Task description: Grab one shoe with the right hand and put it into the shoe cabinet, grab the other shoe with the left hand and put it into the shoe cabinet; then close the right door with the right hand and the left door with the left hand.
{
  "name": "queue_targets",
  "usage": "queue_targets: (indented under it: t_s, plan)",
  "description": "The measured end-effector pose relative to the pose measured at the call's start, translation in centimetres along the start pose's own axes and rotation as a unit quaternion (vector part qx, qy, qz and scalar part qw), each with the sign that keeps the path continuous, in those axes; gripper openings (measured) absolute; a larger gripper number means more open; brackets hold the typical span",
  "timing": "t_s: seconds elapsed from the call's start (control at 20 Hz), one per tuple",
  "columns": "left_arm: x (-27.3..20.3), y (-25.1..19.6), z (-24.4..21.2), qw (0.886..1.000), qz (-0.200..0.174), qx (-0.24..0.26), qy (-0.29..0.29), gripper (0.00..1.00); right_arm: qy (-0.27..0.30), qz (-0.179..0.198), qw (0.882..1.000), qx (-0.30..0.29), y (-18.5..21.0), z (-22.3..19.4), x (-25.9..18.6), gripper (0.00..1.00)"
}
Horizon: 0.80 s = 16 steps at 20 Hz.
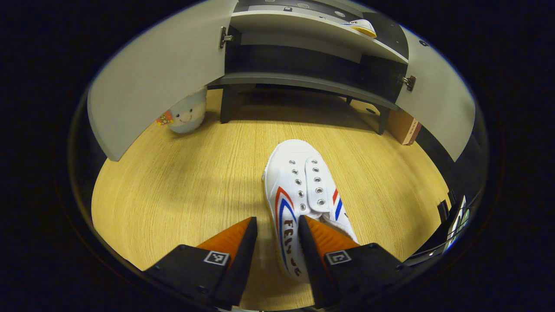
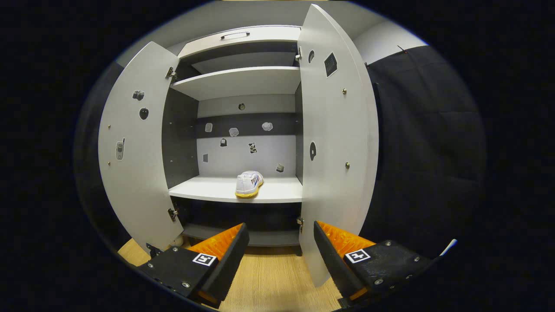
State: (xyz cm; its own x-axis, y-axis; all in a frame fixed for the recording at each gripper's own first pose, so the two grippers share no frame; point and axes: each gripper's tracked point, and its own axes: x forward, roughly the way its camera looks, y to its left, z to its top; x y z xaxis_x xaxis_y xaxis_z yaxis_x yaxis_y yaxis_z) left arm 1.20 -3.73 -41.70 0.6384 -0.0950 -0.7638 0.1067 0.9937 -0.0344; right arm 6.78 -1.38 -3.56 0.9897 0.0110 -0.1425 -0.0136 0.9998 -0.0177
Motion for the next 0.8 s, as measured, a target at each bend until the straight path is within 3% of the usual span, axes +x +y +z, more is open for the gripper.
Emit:
queue_targets:
  t_s: [0.05, 0.15, 0.25, 0.5, 0.8]
  plan:
    - [0.2, 0.1, -0.1, 1.0, 0.009, 0.008, 0.009, 0.45, -0.001, 0.0, 1.0, -0.001, 0.0, 0.1, -0.1, 0.92]
    - [0.1, 0.9, -0.5, 0.998, 0.039, 0.024, 0.045, 0.27, -0.003, -0.001, 1.0, -0.003, 0.1, 0.1, -0.2, 0.92]
    - [0.1, 0.7, 0.2, 0.998, 0.04, 0.021, 0.047, 0.09, -0.004, -0.001, 1.0, -0.004, 0.2, 0.1, -0.2, 0.92]
    - [-0.6, 1.5, 2.3, 0.998, 0.025, -0.016, 0.051, 0.06, -0.015, 0.004, 1.0, -0.006, 0.7, 0.9, -0.3, 0.93]
    - [-4.1, 1.9, 6.7, 0.999, 0.02, -0.04, 0.011, 0.06, -0.034, 0.018, 0.999, -0.005, 2.1, 2.2, -0.4, 0.92]
